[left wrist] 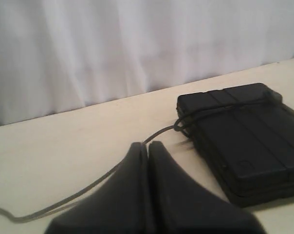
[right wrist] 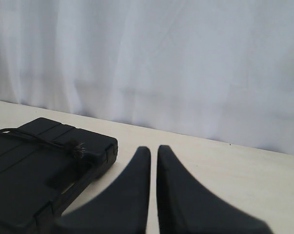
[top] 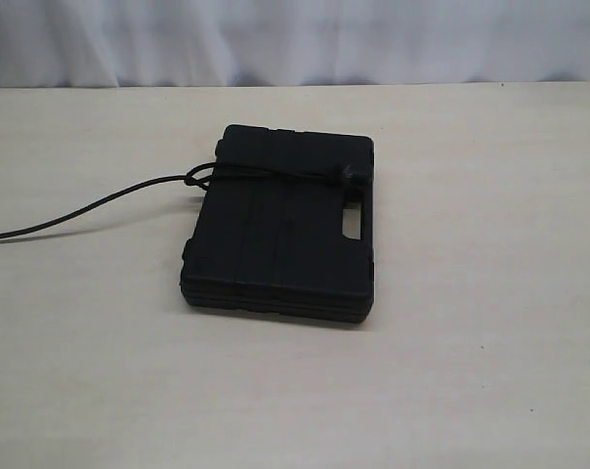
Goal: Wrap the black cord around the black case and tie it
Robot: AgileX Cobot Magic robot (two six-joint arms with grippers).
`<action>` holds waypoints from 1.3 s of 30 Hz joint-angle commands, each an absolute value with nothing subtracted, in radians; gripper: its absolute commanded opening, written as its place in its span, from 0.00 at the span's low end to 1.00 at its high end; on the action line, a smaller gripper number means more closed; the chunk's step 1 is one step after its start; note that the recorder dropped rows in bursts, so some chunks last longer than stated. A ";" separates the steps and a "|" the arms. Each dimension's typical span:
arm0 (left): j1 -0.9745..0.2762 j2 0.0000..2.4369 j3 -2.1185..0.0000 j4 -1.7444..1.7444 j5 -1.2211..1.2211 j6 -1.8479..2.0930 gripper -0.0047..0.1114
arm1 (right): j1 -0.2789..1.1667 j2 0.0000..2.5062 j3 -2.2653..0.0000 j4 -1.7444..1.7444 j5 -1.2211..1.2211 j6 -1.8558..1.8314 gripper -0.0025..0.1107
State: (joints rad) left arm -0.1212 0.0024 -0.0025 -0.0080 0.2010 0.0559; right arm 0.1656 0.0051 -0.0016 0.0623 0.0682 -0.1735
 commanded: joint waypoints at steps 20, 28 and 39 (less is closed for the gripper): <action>-0.045 0.000 0.000 -0.054 0.305 0.056 0.04 | 0.012 0.000 0.000 0.067 0.058 -0.180 0.06; -0.047 0.000 0.000 -0.053 0.305 0.056 0.04 | 0.012 0.000 0.000 0.067 0.056 -0.180 0.06; -0.047 0.000 0.000 -0.053 0.305 0.056 0.04 | 0.012 0.000 0.000 0.067 0.056 -0.180 0.06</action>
State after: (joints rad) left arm -0.0464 0.0024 -0.0025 -0.0431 0.3122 0.0559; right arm 0.0147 0.0051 -0.0016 0.0623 0.0661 -0.1735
